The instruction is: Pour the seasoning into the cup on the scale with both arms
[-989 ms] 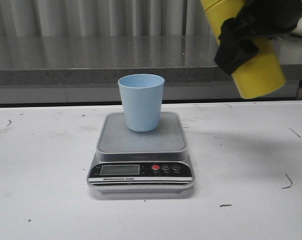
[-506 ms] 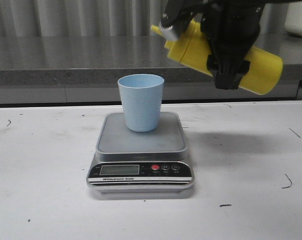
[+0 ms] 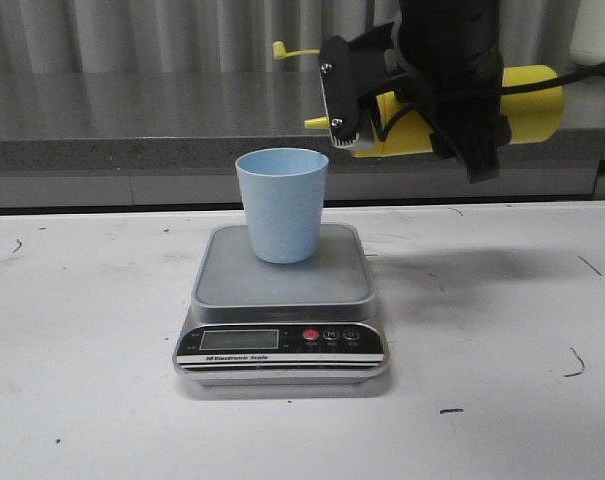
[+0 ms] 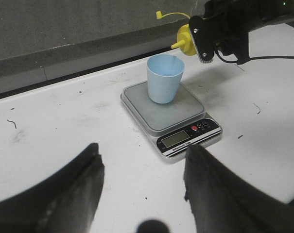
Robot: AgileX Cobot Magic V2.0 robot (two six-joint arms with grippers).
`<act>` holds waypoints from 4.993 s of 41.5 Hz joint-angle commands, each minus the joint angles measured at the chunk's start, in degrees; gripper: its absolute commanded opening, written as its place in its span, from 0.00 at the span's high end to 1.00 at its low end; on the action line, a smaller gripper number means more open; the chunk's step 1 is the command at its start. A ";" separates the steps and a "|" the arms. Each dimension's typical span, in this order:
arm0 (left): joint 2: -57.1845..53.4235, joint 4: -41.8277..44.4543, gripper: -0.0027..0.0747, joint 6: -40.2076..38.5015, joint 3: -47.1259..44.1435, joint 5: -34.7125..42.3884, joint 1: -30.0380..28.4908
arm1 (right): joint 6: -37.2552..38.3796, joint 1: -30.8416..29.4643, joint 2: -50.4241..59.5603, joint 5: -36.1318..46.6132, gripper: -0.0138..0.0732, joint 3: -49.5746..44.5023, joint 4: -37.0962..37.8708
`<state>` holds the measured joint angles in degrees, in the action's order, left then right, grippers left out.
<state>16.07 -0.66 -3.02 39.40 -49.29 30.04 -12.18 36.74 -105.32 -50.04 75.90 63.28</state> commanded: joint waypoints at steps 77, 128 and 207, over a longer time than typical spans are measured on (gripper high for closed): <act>0.57 -0.13 0.48 -0.52 1.31 4.04 0.49 | 20.19 -25.29 32.66 67.30 0.44 -34.79 -46.80; 0.67 -0.13 0.48 -0.52 1.31 4.04 0.49 | 10.44 -25.29 -0.46 116.53 0.44 -41.73 -68.47; 0.67 -0.13 0.48 -0.52 1.31 4.04 0.49 | 11.62 -24.94 62.83 -4.26 0.08 -28.81 -60.57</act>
<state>16.07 -0.66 -3.02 39.40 -49.29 30.04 1.12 11.87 -46.00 -54.68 45.18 2.39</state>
